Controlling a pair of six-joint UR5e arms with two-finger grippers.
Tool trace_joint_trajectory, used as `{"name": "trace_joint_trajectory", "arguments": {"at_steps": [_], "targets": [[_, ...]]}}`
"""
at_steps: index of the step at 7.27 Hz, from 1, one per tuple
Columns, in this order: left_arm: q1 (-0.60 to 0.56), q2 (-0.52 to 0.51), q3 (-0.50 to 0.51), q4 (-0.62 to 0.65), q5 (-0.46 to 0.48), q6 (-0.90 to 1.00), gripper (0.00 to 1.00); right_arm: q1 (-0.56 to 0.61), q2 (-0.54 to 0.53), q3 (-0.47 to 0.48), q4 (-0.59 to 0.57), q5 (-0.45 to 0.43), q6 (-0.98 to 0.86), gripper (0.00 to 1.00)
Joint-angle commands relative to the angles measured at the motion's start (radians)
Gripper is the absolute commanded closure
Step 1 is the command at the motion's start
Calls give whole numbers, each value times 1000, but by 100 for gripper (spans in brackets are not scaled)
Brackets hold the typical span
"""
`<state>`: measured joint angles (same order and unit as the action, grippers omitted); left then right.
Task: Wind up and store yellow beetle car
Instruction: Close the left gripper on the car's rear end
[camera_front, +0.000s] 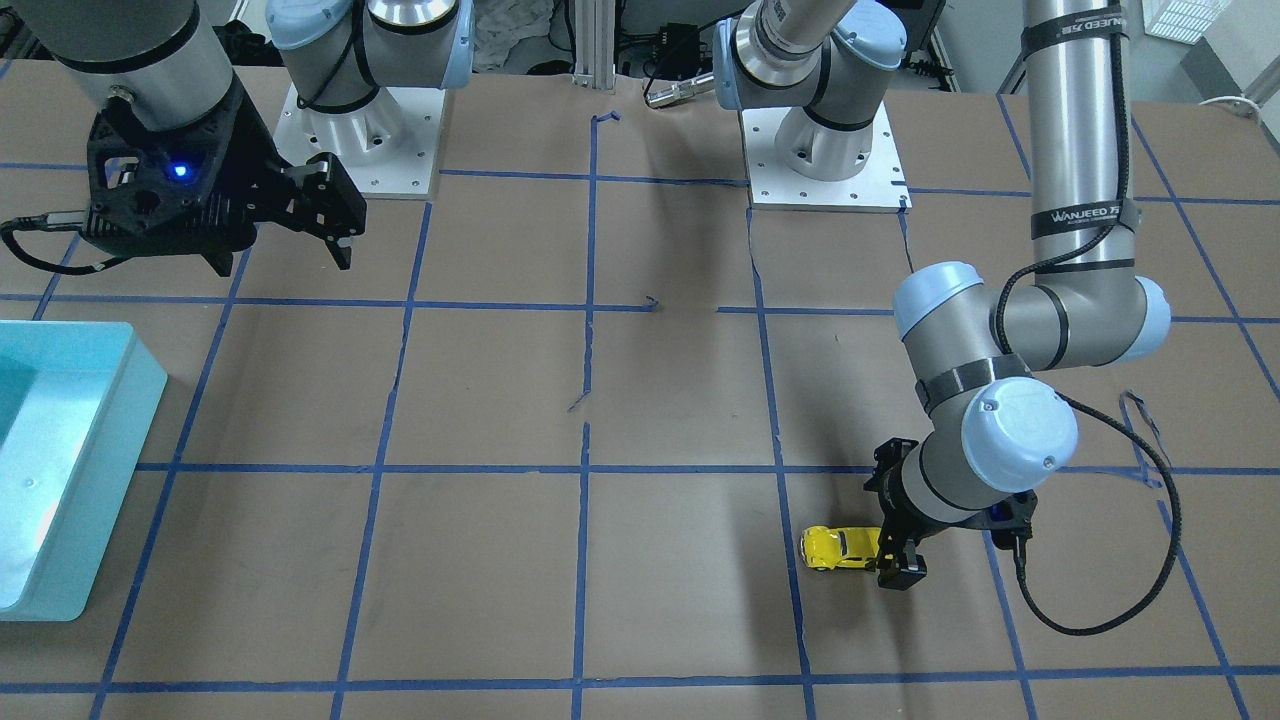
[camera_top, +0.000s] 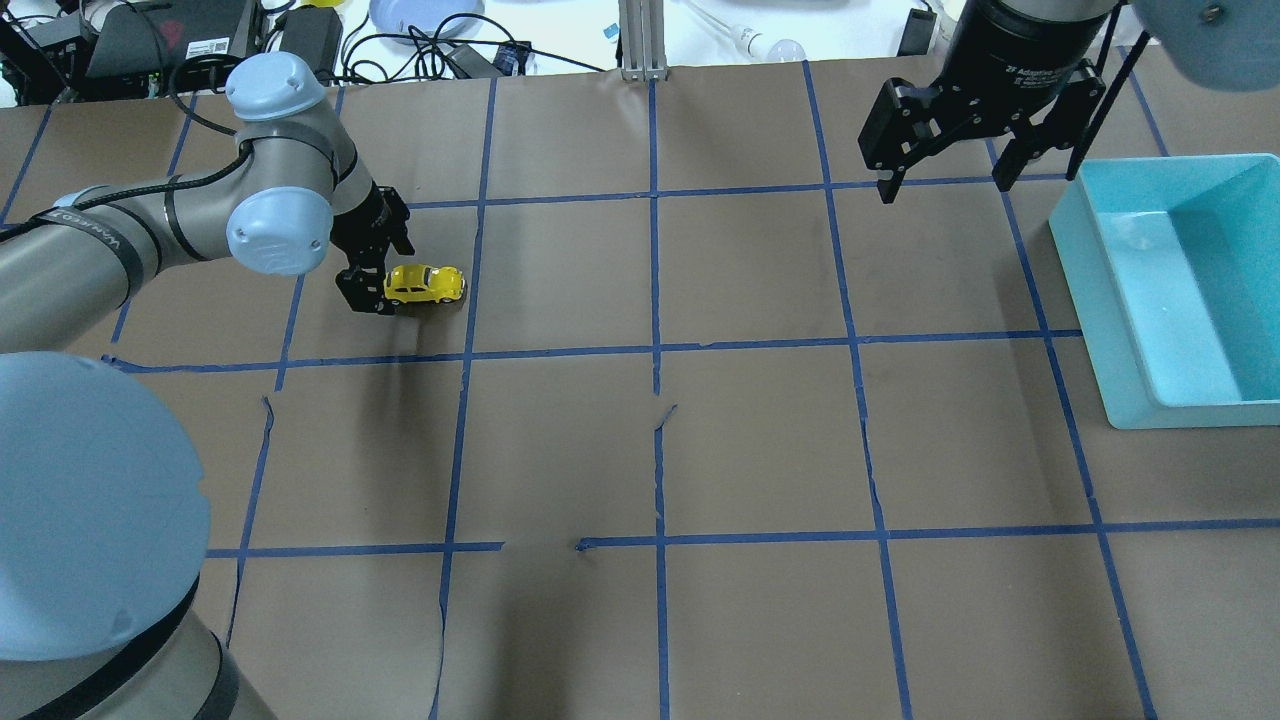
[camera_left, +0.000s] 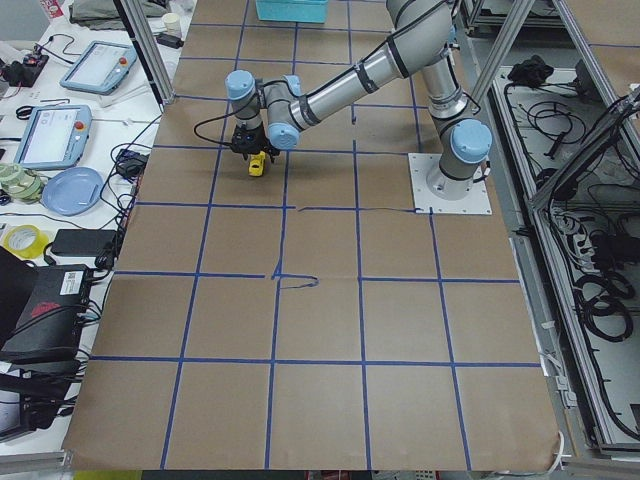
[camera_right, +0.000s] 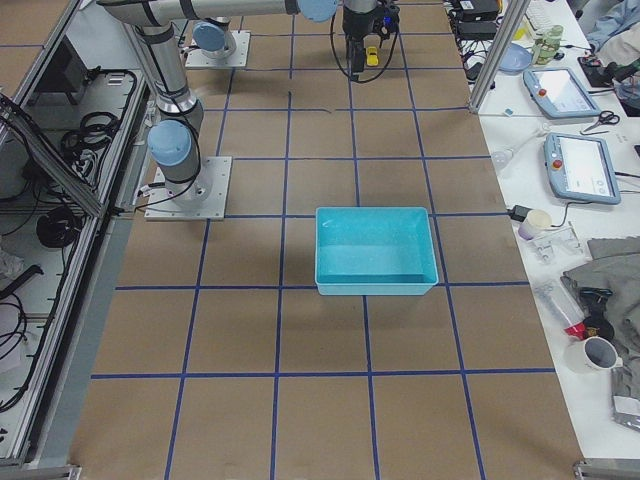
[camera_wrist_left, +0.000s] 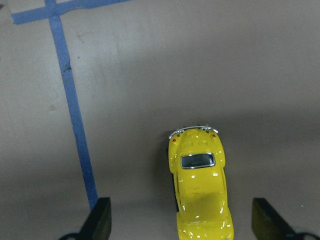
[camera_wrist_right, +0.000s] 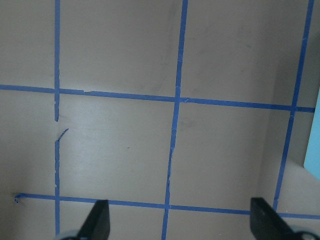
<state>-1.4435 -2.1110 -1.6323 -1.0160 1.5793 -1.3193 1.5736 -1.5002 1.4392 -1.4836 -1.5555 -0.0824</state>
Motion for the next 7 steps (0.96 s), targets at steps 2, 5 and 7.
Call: {"name": "trace_joint_trajectory", "arguments": {"at_steps": [2,5,7], "targets": [[-2,-7,-3,13,-4,-30,9,-1,0,3,-1,0,0,0],[-2,-26,3,17,-8,-28,7,-1,0,4,-3,3,1,0],[0,-26,9,17,-38,-29,36,0,2,4,-4,3,1,0]]}}
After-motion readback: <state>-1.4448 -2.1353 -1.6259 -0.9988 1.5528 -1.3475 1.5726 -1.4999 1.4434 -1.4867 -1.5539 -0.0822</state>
